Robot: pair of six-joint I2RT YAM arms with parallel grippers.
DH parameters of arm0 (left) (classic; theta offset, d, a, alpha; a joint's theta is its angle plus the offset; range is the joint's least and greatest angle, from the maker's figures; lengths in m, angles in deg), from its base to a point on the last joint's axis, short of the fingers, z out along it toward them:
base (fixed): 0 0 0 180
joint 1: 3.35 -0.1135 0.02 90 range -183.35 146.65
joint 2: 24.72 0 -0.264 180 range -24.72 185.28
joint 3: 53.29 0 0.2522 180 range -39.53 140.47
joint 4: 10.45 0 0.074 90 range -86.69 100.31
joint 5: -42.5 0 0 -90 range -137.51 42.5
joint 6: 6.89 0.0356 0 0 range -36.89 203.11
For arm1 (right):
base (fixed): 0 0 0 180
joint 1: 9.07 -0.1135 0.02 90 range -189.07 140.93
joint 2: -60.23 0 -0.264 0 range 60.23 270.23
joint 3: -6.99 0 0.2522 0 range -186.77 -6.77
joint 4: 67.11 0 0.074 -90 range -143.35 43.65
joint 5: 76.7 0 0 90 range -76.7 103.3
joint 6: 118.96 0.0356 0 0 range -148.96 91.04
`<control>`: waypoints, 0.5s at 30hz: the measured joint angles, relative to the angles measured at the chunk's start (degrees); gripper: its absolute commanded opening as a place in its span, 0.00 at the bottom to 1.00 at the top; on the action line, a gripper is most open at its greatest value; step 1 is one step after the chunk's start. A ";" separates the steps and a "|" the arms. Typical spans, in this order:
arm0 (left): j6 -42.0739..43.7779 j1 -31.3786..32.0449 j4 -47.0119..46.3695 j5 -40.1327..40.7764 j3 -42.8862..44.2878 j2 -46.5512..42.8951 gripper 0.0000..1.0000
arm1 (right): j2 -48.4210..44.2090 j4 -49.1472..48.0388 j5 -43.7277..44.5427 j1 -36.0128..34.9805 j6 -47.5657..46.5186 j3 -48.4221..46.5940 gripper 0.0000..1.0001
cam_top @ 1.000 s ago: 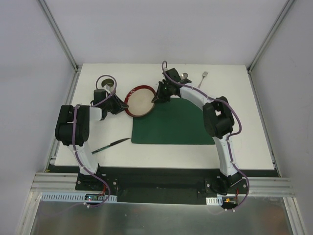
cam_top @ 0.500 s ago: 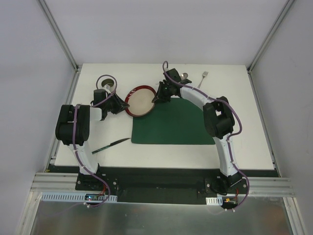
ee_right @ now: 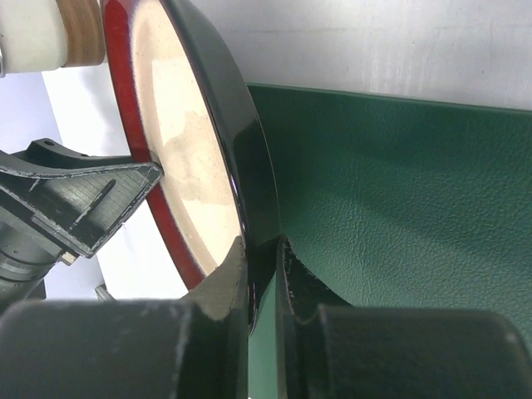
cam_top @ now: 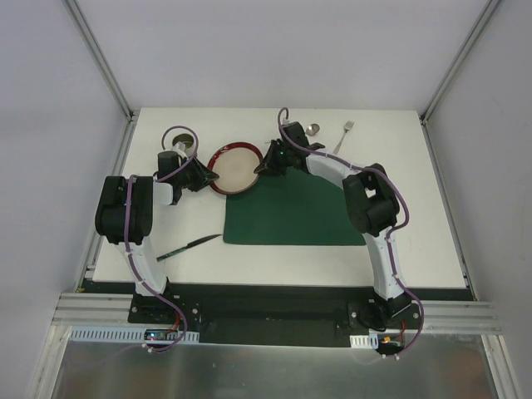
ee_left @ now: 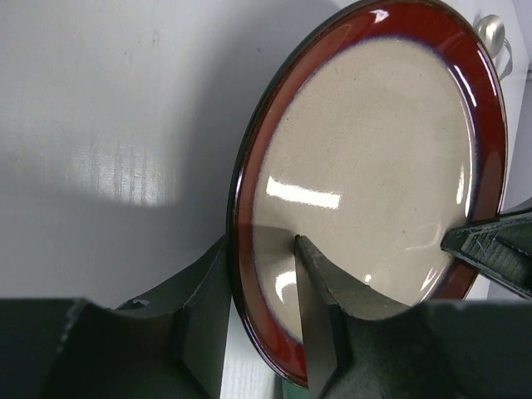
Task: Set the dinner table for one person
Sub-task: Place the plate on the napkin.
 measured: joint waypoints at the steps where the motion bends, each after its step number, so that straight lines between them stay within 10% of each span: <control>1: 0.02 0.00 0.00 0.09 0.00 0.00 0.33 | 0.00 -0.92 -0.15 0.00 0.44 0.63 0.01; 15: -0.17 -0.07 -0.70 0.22 0.50 0.66 0.33 | -0.20 -5.07 -0.90 0.13 3.30 3.32 0.01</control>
